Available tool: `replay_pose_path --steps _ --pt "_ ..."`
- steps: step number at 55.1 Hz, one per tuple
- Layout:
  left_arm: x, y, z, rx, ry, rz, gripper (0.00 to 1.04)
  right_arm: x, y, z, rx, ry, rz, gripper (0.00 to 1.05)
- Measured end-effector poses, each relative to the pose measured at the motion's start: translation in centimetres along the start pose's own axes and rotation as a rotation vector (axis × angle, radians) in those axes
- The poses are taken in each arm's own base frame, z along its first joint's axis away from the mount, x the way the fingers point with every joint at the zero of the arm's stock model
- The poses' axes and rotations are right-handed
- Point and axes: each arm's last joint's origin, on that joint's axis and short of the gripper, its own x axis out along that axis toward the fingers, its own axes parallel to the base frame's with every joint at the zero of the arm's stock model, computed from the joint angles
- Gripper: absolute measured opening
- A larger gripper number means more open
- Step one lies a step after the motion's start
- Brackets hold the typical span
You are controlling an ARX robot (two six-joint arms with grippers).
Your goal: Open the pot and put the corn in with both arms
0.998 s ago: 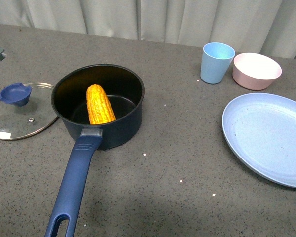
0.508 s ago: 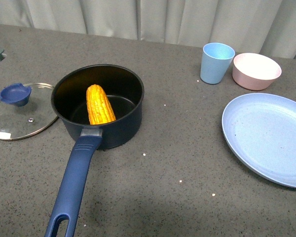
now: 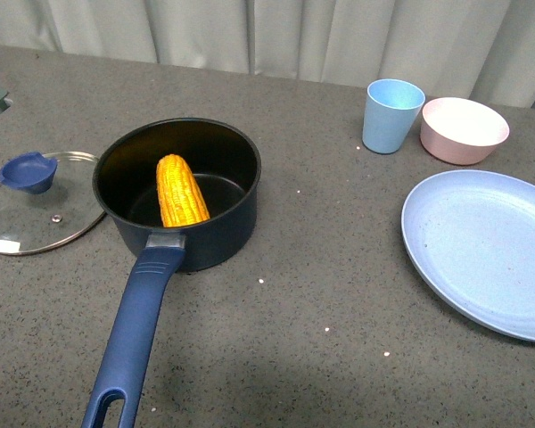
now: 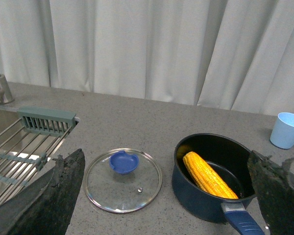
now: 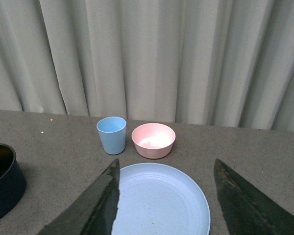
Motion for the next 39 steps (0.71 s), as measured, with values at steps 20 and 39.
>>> replay_pose_path --steps 20,39 --pt "0.0 0.0 0.0 0.0 0.0 0.0 0.98 0.0 0.0 0.0 0.0 0.0 0.0 0.96" --pt "0.0 0.0 0.0 0.0 0.0 0.0 0.98 0.0 0.0 0.0 0.0 0.0 0.0 0.96"
